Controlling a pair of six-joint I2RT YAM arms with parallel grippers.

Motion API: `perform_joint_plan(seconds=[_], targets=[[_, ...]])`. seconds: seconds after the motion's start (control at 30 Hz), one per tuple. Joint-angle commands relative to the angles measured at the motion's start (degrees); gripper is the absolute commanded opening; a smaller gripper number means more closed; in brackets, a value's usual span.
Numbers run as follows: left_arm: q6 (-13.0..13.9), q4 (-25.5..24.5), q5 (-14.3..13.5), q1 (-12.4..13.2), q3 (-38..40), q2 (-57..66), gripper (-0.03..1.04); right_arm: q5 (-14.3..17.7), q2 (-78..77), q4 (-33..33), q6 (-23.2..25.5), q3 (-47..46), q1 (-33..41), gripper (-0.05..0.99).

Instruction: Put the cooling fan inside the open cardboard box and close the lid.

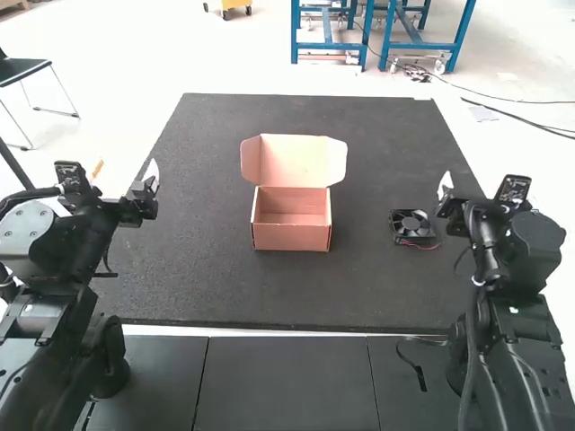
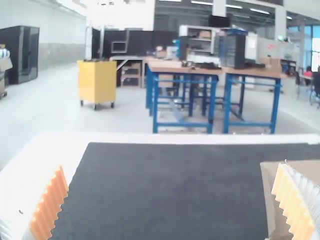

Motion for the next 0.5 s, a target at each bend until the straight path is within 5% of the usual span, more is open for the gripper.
perform_joint_plan(seconds=[0.0, 0.17, 0.3, 0.47], targets=[[-0.54, 0.39, -1.01, 0.3, 6.05, 6.7, 0.96, 0.52, 7.12, 1.86, 0.54, 6.98, -0.04, 0.91], [-0.72, 0.21, -0.93, 0.48, 14.67, 19.97, 0.96, 1.05, 23.2, 0.89, 3.88, 18.84, -0.04, 0.91], [-0.45, -2.69, -0.14, 0.56, 21.96, 29.64, 0.96, 1.75, 34.37, -7.37, 6.34, 30.62, 0.4, 0.91], [-0.45, -6.91, 8.65, 0.74, 29.17, 37.73, 0.96, 1.84, 43.59, -18.45, 3.7, 41.87, 0.4, 0.91]])
